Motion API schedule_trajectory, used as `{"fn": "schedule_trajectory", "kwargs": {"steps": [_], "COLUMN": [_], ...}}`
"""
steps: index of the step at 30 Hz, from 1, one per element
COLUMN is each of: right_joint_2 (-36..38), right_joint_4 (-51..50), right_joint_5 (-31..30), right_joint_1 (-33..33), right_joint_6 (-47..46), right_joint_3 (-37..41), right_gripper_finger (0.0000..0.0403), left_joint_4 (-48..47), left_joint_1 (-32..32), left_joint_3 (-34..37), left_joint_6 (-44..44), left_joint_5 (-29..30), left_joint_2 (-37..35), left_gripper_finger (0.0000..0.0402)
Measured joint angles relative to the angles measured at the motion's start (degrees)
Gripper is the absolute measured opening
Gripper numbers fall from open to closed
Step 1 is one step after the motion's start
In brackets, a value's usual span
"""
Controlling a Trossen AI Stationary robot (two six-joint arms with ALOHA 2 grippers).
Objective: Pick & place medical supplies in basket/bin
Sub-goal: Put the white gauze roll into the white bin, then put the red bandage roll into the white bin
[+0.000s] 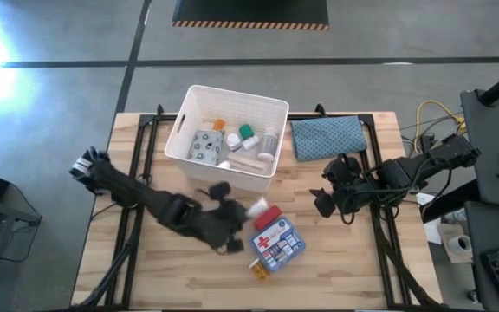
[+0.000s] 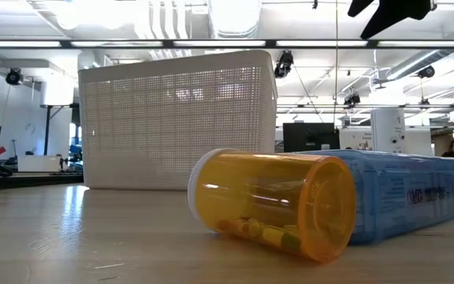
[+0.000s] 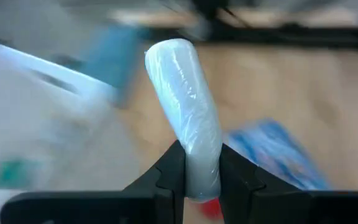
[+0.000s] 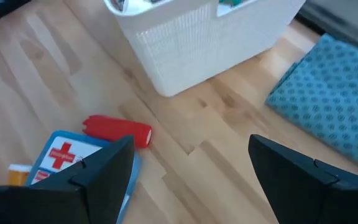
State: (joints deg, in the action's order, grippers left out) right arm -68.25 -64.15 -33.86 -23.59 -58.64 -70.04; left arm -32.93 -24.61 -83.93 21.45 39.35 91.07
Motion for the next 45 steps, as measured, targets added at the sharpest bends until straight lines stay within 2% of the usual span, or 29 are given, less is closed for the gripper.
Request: {"fn": "schedule_trajectory", "kwargs": {"steps": [2, 4, 9, 12, 15, 20, 24, 26, 31, 32, 37, 41, 45], "right_joint_2": [0.0, 0.0, 0.0, -0.1, -0.3, -1.3, -3.4, -5.2, -10.9, -12.2, -18.6, -24.3, -31.1], "right_joint_4": [0.2, 0.3, 1.8, 3.5, 4.5, 4.7, 5.1, 5.1, 12.9, 15.3, 21.6, 21.7, 21.8], "right_joint_5": [-1.5, -2.4, -1.5, -0.4, -0.1, -0.2, 0.0, 3.3, 21.4, 23.1, 23.5, 23.5, 26.6], "right_joint_1": [0.0, 0.0, 0.0, 0.0, -0.2, -0.2, -0.1, 0.4, 5.5, 6.3, 7.9, 8.8, 10.7], "right_joint_6": [1.0, 1.9, 5.6, 6.6, 6.1, 7.7, 14.0, 18.3, 27.3, 29.5, 44.4, 56.6, 62.9], "right_joint_3": [0.0, 0.0, 0.0, 0.0, 0.0, 0.0, 0.8, 1.5, 5.4, 6.0, 5.0, 1.8, -0.3], "right_gripper_finger": [0.0304, 0.0304, 0.0304, 0.0304, 0.0304, 0.0304, 0.0304, 0.0302, 0.0297, 0.0296, 0.0297, 0.0297, 0.0297], "left_joint_4": [-0.2, -1.9, -7.6, -9.8, -11.0, -15.2, -21.2, -22.9, -22.7, -22.9, -26.6, -32.0, -37.6], "left_joint_1": [3.2, 8.3, 22.9, 28.8, 30.4, 29.1, 25.6, 22.9, 15.4, 14.1, 8.1, 4.4, 0.5], "left_joint_3": [-1.6, -2.7, -4.0, -4.2, -6.7, -13.1, -17.9, -19.3, -19.0, -18.0, -13.1, -10.2, -6.5], "left_joint_6": [-2.9, -6.3, -7.3, -7.2, -7.5, -7.6, -5.1, -1.9, 9.5, 11.2, 21.0, 36.5, 51.0], "left_joint_5": [5.6, 6.1, -2.9, -4.5, -4.7, -4.7, -4.7, -4.9, -4.9, -4.8, -4.6, -4.6, -4.5], "left_joint_2": [-0.5, -0.5, -0.5, -0.3, -0.3, -0.3, -0.3, -0.4, -0.4, -0.5, -0.4, -0.4, -0.5], "left_gripper_finger": [0.0052, 0.0052, 0.0067, 0.0104, 0.0155, 0.0241, 0.0276, 0.0280, 0.0281, 0.0281, 0.0281, 0.0281, 0.0281]}}
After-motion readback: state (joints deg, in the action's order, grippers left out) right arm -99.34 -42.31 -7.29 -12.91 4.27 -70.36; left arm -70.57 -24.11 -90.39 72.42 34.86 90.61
